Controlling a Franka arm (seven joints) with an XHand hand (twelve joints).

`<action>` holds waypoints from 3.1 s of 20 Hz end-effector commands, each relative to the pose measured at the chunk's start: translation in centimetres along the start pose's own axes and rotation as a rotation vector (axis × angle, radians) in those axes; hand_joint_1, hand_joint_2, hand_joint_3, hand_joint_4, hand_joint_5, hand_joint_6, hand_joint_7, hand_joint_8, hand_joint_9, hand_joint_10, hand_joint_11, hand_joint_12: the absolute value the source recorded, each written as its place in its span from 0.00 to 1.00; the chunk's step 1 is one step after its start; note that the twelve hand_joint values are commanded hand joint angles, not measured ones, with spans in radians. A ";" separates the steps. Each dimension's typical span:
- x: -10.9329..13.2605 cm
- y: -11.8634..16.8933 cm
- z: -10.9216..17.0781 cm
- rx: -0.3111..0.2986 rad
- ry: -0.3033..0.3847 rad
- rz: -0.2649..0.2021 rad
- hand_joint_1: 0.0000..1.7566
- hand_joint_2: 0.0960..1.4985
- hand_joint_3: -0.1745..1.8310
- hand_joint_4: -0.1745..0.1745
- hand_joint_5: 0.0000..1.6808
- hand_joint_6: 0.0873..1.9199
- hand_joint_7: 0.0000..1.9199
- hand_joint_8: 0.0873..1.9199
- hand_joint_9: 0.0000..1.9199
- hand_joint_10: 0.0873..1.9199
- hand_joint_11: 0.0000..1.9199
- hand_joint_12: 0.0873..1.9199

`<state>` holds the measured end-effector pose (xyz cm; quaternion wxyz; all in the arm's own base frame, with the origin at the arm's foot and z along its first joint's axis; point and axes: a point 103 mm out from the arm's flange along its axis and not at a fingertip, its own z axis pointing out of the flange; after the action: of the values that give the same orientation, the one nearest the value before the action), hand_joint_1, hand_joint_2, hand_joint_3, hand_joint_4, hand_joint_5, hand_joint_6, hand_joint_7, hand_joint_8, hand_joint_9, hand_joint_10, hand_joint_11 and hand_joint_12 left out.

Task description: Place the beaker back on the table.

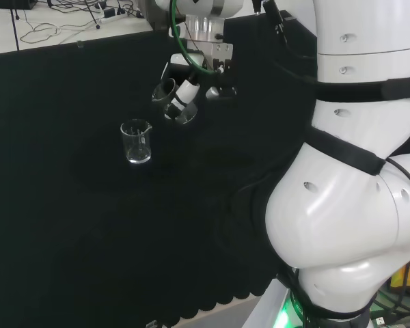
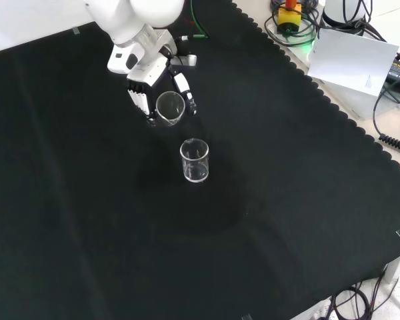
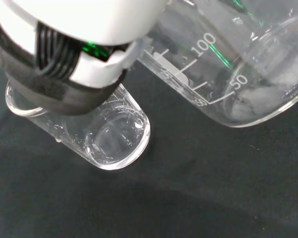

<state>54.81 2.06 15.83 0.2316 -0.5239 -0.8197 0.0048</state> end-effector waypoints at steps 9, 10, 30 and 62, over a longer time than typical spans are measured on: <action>-2.9 1.3 2.9 -0.084 0.159 -0.026 0.81 0.44 0.32 0.00 0.78 0.21 0.69 0.23 0.74 0.16 0.68 0.33; -3.1 1.4 3.0 -0.093 0.168 -0.026 0.81 0.44 0.32 0.00 0.78 0.21 0.69 0.23 0.74 0.16 0.68 0.33; -4.9 2.8 5.4 -0.159 0.271 -0.041 0.81 0.52 0.22 0.00 0.77 0.21 0.68 0.29 0.77 0.00 0.66 0.36; -6.3 4.2 8.0 -0.185 0.347 -0.025 0.81 0.53 0.21 0.00 0.77 0.21 0.68 0.29 0.77 0.00 0.65 0.36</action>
<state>57.53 0.37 5.39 0.3214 -0.5230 -0.7718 -0.1657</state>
